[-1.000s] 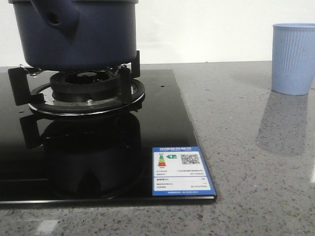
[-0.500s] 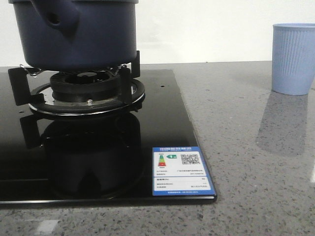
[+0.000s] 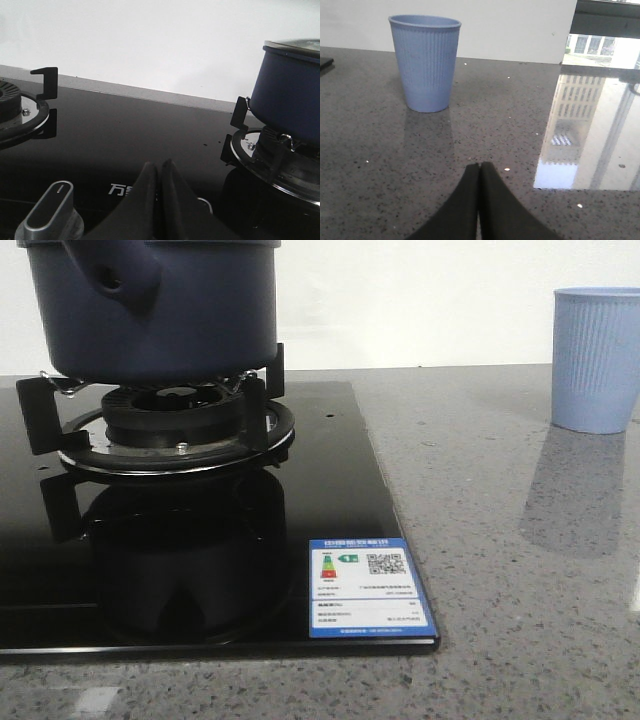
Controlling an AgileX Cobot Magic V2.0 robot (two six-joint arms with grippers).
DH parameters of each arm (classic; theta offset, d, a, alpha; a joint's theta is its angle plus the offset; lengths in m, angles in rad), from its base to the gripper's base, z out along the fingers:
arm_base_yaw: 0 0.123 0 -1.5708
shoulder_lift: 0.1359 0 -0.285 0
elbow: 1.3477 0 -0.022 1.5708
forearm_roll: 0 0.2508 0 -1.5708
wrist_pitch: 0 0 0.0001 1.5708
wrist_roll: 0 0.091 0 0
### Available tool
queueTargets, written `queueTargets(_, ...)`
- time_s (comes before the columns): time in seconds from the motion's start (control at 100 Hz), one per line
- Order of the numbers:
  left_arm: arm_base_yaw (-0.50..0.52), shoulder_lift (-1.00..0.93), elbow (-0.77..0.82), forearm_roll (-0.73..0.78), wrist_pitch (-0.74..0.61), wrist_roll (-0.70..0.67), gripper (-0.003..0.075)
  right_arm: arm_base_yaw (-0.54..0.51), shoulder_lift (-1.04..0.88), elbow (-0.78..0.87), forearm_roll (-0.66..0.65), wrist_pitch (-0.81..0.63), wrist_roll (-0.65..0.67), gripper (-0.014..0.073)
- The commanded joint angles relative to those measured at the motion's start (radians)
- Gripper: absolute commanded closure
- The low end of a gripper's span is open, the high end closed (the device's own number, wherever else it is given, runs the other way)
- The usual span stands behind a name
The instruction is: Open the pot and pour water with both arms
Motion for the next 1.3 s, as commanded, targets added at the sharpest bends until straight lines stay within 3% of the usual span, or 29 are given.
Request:
queueTargets(0.0,0.001,-0.027,0.032,-0.005,-0.077,-0.003,0.0739,-0.002,-0.019,0.027,0.028,-0.095,0.006,0.066)
queueTargets(0.52,0.001,-0.027,0.032,-0.017,-0.077,-0.003,0.0739,-0.002,-0.019,0.027,0.048,-0.16,0.008,0.066)
queueTargets(0.63,0.001,-0.027,0.032,-0.122,-0.077,-0.003,0.0739,-0.002,-0.019,0.027,0.186,-0.193,0.013,0.066)
queueTargets(0.88,0.001,-0.027,0.023,-0.546,-0.111,-0.003,0.0739,-0.002,-0.019,0.021,0.607,-0.212,0.012,0.066)
queueTargets(0.99,0.001,-0.027,-0.021,-0.571,-0.106,-0.003,0.0739,-0.002,-0.017,-0.033,0.585,-0.16,0.012,0.0659)
queueTargets(1.1,0.001,-0.009,-0.117,-0.517,-0.064,0.027,0.0739,-0.002,0.007,-0.137,0.483,-0.052,0.012,0.0655)
queueTargets(1.29,0.001,0.158,-0.374,-0.411,0.16,0.227,0.0739,-0.002,0.218,-0.382,0.36,0.162,-0.051,0.0655)
